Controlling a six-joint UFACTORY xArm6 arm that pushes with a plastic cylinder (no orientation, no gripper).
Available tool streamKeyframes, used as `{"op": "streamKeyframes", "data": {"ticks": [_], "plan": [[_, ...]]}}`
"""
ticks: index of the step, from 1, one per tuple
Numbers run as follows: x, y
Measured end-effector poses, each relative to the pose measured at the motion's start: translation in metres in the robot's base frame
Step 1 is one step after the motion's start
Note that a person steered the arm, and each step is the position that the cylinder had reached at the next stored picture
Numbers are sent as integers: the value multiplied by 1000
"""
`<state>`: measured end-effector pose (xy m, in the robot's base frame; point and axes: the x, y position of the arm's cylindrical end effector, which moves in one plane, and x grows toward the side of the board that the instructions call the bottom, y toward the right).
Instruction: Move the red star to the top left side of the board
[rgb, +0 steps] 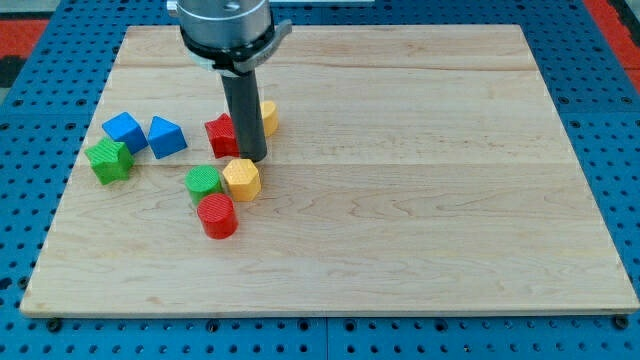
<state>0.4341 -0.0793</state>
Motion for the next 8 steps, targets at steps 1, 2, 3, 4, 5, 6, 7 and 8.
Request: {"op": "streamKeyframes", "data": {"ticks": [1,2,3,4,5,6,7,8], "plan": [[-43,-36],[-54,-98],[-51,-78],[-51,-78],[-51,-78],[-37,-76],[-18,-85],[-37,-114]]}}
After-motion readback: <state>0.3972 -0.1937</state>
